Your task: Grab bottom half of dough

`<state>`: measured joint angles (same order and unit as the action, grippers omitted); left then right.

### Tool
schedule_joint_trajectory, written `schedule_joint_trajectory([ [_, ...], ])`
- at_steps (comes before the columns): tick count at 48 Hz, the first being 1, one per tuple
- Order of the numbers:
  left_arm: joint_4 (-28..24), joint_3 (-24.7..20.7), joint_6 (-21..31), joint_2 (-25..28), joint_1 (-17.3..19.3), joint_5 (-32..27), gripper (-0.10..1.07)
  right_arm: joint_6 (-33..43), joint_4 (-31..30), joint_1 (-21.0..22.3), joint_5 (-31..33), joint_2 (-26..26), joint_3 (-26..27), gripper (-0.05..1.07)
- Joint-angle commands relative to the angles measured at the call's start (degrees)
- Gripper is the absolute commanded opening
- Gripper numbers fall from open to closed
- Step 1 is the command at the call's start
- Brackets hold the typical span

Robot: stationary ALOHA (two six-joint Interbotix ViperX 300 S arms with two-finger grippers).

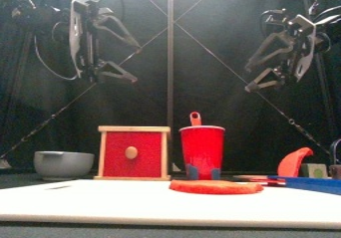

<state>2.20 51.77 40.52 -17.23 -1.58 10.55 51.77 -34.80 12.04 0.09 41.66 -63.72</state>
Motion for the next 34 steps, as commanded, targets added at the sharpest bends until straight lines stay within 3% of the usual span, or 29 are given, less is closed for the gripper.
schedule_joint_trajectory([
  [1, 6.42, -1.58, -0.09, 2.02, -1.14, 0.97, 0.97, 0.0, 0.0, 0.26, -0.09, 0.18, 0.62, 1.0],
  [5, 10.9, -2.2, -0.09, 5.54, -2.99, 2.46, 0.97, 0.09, 0.26, 0.26, 0.18, 0.18, 0.7, 1.0],
  [15, 15.91, -6.59, 0.09, 15.38, -6.5, 3.78, 0.97, 0.09, 0.44, 0.09, 1.49, 0.18, 0.44, 1.0],
  [22, 19.69, -8.61, -1.23, 17.49, -7.38, 0.88, 0.97, 0.0, 0.09, -0.09, 1.58, 0.18, 0.18, 1.0],
  [26, 11.51, -9.58, -5.27, 17.67, -7.38, -3.87, 0.97, 0.0, 0.0, -0.09, 1.58, 0.18, -0.26, 1.0],
  [28, 3.16, -11.07, -9.23, 18.02, -7.38, -8.44, 0.97, 0.0, 0.0, -0.18, 1.67, 0.18, -0.35, 1.0],
  [34, -10.63, -17.4, -14.85, 20.04, -7.38, -23.2, 0.97, 0.09, 0.18, -0.18, 2.2, 0.18, -0.35, 1.0],
])
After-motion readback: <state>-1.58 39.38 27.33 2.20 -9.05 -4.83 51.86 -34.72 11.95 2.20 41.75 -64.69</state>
